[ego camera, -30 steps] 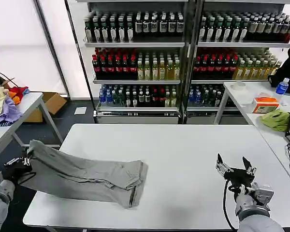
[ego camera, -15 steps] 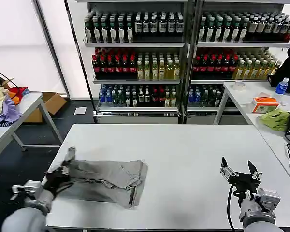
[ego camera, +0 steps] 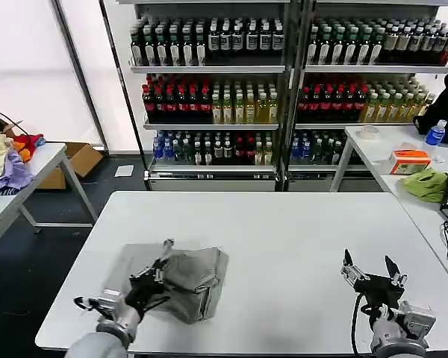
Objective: Fold and organize the clothes.
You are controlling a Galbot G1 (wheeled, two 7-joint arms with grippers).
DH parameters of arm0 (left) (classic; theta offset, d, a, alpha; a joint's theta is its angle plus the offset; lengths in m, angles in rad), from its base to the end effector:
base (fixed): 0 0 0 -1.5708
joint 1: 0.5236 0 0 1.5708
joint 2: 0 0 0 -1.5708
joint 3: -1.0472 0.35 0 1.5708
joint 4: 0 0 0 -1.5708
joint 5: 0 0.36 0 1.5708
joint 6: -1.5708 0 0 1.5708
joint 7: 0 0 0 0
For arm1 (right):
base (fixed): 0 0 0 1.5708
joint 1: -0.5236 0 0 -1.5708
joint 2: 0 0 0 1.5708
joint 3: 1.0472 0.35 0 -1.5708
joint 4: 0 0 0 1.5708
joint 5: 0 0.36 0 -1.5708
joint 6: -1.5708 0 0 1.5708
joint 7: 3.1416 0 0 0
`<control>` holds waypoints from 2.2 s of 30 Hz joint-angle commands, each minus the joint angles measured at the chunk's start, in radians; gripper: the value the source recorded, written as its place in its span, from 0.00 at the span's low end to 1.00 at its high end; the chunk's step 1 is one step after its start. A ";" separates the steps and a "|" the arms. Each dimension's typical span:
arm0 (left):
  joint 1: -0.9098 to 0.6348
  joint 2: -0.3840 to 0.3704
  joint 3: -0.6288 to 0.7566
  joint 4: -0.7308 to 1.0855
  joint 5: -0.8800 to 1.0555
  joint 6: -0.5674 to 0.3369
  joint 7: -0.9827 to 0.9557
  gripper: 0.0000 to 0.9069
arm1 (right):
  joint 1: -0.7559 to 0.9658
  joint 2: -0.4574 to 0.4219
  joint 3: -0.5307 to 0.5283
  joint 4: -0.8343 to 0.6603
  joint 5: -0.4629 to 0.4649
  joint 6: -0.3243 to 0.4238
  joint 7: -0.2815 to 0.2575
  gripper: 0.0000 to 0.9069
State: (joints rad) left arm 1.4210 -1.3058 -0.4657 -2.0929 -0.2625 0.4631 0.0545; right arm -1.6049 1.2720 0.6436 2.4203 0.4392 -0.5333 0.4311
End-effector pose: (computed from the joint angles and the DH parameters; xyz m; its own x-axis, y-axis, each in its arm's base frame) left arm 0.2282 0.0272 -0.2713 -0.9119 0.2392 0.3335 0.2345 0.9706 -0.0547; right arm 0.1644 -0.0506 -0.1824 -0.9378 0.2257 0.2637 0.2322 0.9727 -0.0066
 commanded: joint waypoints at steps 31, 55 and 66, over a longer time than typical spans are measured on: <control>-0.069 -0.074 0.211 0.152 0.097 -0.031 0.004 0.67 | -0.057 0.012 0.032 0.027 -0.014 0.012 -0.005 1.00; -0.076 0.011 0.005 -0.101 -0.426 -0.013 -0.083 1.00 | 0.006 -0.056 0.004 -0.021 -0.008 0.006 0.005 1.00; 0.070 0.168 -0.263 0.056 -0.117 -0.014 -0.015 1.00 | 0.078 -0.075 -0.082 -0.067 -0.011 -0.005 0.003 1.00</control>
State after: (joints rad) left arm 1.4006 -1.2530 -0.4861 -2.0967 -0.4938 0.4443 0.0157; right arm -1.5719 1.2154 0.6149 2.3794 0.4311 -0.5357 0.4333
